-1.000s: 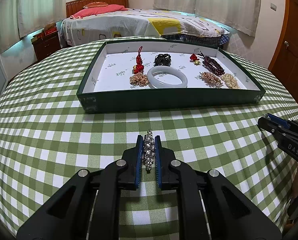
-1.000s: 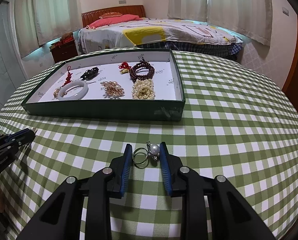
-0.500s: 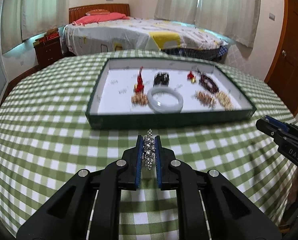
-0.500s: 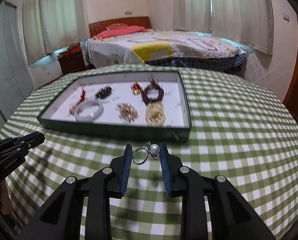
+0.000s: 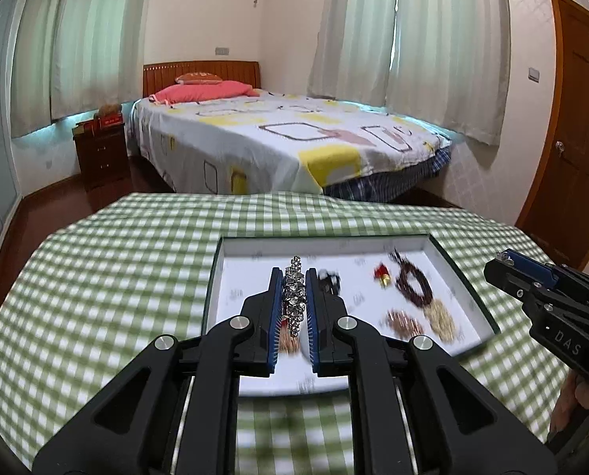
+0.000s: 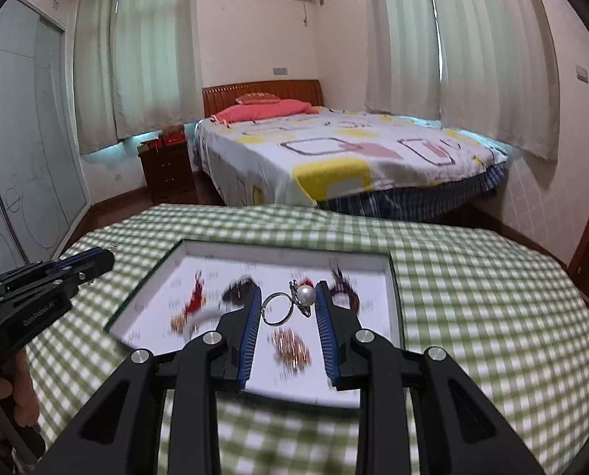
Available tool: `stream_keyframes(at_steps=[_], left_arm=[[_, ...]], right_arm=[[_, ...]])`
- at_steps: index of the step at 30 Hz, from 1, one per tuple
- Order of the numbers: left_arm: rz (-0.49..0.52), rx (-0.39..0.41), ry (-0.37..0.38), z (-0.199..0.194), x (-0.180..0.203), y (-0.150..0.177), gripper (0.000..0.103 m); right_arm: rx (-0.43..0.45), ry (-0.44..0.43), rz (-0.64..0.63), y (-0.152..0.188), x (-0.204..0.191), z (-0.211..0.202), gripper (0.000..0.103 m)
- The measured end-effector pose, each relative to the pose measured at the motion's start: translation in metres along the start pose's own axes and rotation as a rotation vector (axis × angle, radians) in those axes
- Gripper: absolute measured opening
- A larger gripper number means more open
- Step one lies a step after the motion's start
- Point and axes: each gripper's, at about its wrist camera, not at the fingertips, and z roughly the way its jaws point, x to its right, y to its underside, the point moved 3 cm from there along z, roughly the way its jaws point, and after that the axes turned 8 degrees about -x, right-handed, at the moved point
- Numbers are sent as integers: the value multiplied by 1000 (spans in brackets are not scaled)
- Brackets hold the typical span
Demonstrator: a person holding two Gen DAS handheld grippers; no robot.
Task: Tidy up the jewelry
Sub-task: 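Carry the brooch and ring into the box and open both grippers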
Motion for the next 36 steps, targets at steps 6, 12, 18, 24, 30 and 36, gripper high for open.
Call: stream_keyframes(at_steps=[6,12,18,24,30,36], left_arm=[[-19,-43,-5,48,-8,-19,12],[-40,-149,-19,106,-20,-15,12],[-36,-220,-42,139,-27,-7,12],[-35,-259,-53,152,-28,1,12],[-35,-291,-54,159,-28,4,12],[-57,-316,-53,160,-30,6,21]], right_arm=[[2,-16,1,-20,-2,35,29],[-56,-5,-3,-17,1,83,29],[-153,4,16,-5,5,122,29],[-238,11,32,1,7,141,29],[-292,19,41,3,8,146,29],[-324,7,58,1,10,150,43]])
